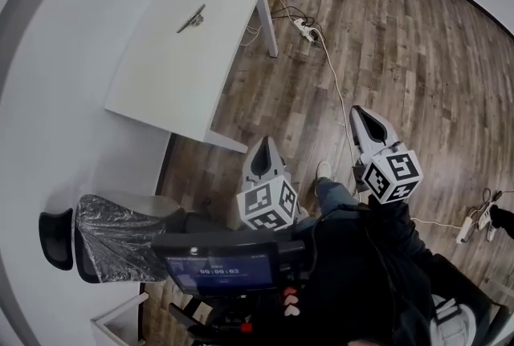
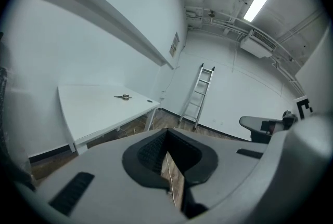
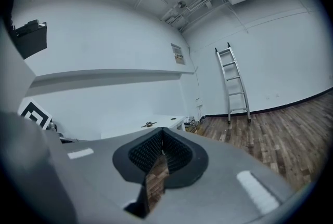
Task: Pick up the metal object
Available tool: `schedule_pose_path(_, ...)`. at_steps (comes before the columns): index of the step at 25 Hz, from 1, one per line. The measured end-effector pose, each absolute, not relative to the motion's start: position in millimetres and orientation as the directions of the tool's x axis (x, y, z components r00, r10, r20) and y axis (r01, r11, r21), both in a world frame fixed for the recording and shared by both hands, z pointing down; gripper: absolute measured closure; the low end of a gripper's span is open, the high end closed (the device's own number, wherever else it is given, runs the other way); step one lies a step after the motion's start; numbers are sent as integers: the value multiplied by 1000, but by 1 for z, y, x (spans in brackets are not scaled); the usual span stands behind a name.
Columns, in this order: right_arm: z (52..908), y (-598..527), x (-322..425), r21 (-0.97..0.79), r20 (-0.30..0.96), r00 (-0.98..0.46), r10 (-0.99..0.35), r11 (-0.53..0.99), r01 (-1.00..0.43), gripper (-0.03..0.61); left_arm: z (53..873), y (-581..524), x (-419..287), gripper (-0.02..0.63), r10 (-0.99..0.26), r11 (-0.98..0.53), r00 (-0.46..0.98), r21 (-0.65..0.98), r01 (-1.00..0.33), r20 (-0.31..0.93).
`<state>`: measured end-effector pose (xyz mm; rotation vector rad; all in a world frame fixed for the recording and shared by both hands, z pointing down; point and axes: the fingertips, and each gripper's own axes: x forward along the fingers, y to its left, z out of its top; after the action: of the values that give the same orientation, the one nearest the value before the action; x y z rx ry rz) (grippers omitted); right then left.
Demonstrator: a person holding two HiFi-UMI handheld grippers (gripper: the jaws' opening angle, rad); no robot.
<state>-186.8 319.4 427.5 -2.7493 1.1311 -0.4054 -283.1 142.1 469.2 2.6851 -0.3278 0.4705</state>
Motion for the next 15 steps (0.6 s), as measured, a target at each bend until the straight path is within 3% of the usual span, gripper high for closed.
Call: schedule_pose_path(15,414,368,-44,-225,162,717,-678,-733,-642,575,452,187,-117,614,-98,-935,940,294,-200,327)
